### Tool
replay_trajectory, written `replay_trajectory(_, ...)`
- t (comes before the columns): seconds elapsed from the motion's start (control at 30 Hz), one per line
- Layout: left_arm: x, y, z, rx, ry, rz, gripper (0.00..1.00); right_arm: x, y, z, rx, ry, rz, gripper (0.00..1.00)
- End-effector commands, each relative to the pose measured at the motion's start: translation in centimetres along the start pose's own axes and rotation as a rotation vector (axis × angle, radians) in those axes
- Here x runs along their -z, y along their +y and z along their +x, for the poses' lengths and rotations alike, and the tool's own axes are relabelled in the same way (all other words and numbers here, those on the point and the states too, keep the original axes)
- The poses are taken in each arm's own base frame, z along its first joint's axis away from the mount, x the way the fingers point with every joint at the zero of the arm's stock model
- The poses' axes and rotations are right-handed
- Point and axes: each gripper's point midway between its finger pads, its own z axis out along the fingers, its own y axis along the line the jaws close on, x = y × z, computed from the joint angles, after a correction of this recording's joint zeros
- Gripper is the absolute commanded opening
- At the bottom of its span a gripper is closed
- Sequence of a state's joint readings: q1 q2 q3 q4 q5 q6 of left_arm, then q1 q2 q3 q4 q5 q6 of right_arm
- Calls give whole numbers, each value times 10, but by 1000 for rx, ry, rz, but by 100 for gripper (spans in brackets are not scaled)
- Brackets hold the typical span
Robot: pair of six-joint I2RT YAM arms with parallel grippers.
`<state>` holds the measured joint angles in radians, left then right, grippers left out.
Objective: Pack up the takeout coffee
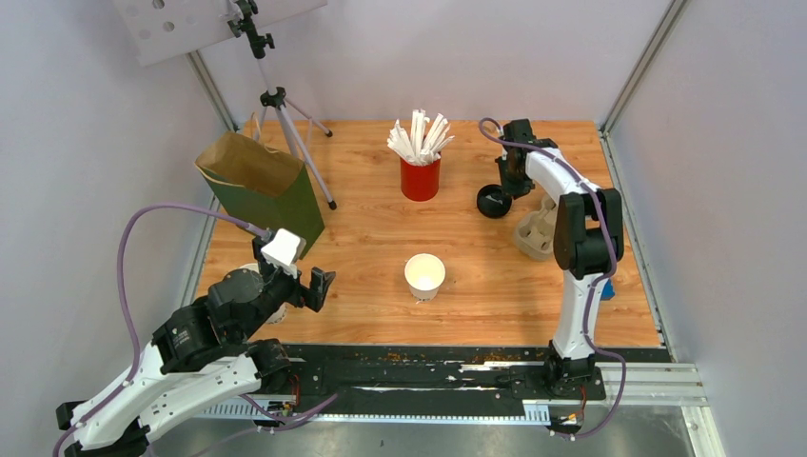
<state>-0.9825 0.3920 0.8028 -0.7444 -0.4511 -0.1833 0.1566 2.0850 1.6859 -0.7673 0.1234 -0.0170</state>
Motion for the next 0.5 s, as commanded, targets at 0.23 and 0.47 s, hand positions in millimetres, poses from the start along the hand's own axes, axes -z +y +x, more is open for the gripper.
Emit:
replay_trajectory(0.23, -2, 0, -1, -15, 2, -2, 100, 4, -4, -17, 30, -41, 43, 11)
replay_trajectory(0.47, -1, -1, -1, -15, 1, 1, 100, 13, -2, -22, 55, -56, 63, 2)
